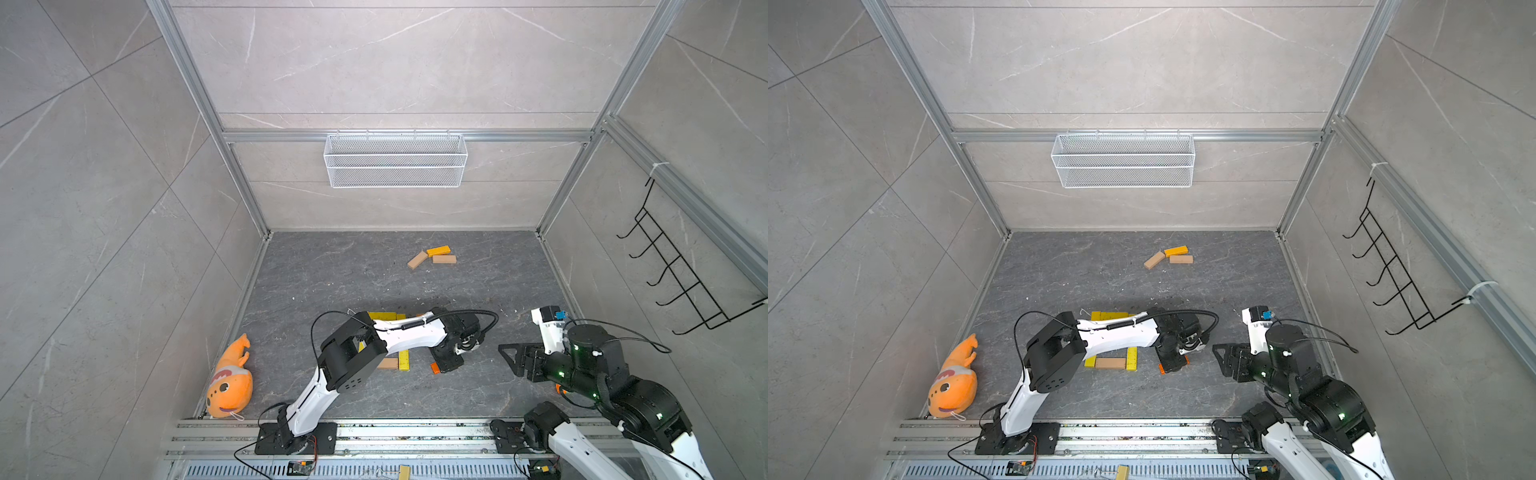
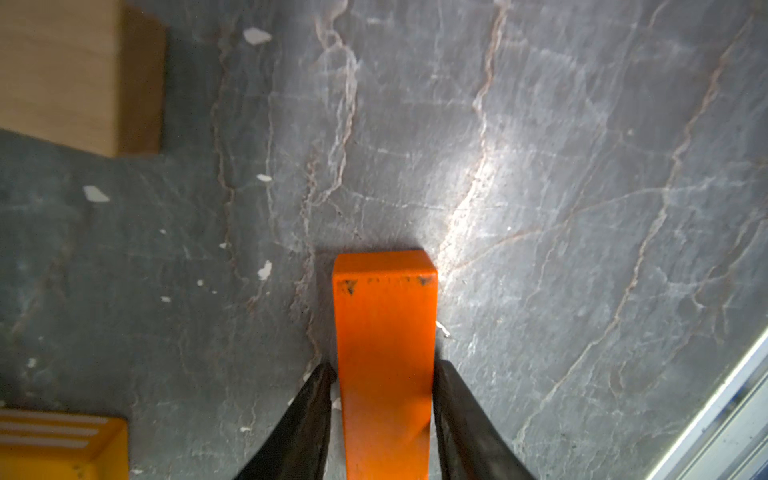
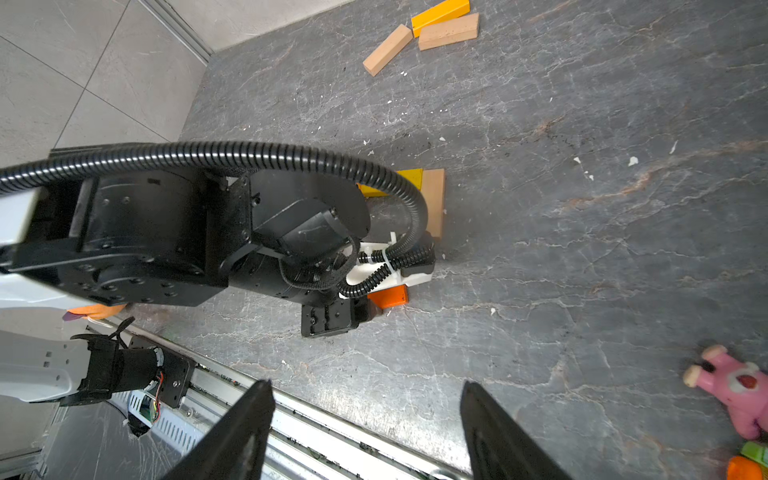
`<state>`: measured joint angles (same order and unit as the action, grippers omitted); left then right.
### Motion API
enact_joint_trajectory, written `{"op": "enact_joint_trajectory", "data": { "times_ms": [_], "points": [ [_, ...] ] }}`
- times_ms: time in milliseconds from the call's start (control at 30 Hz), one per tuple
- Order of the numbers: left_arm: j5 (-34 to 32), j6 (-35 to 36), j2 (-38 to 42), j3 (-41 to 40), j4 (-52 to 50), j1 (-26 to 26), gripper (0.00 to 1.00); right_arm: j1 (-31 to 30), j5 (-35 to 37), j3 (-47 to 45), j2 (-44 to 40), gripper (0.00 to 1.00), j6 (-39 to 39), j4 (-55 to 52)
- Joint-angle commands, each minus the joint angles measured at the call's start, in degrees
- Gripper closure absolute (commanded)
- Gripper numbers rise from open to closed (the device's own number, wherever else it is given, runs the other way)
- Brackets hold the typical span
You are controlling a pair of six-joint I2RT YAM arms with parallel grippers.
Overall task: Assemble the number 8 with building blocks
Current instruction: Pick up the building block from the center of the board.
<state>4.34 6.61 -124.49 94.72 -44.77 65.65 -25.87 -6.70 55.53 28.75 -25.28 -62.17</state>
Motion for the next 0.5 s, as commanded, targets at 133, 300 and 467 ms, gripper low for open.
{"op": "enact_joint_trajectory", "data": {
  "times_ms": [133, 300, 467],
  "points": [
    [-0.6, 2.3, -0.6, 1.1, -1.3, 0.4, 0.67, -0.3, 1.0, 0.9, -0.4, 0.26, 1.1, -0.8],
    [-1.0, 5.8, 0.5, 1.1, -1.7, 0.4, 0.71, -0.3, 0.9, 1.1, -0.7, 0.26, 1.0, -1.0],
    [-1.8, 11.2, 1.5, 2.7, -3.7, -0.2, 0.70, -0.3, -1.7, 0.7, -1.7, 0.24, 1.8, -1.4]
  ]
}}
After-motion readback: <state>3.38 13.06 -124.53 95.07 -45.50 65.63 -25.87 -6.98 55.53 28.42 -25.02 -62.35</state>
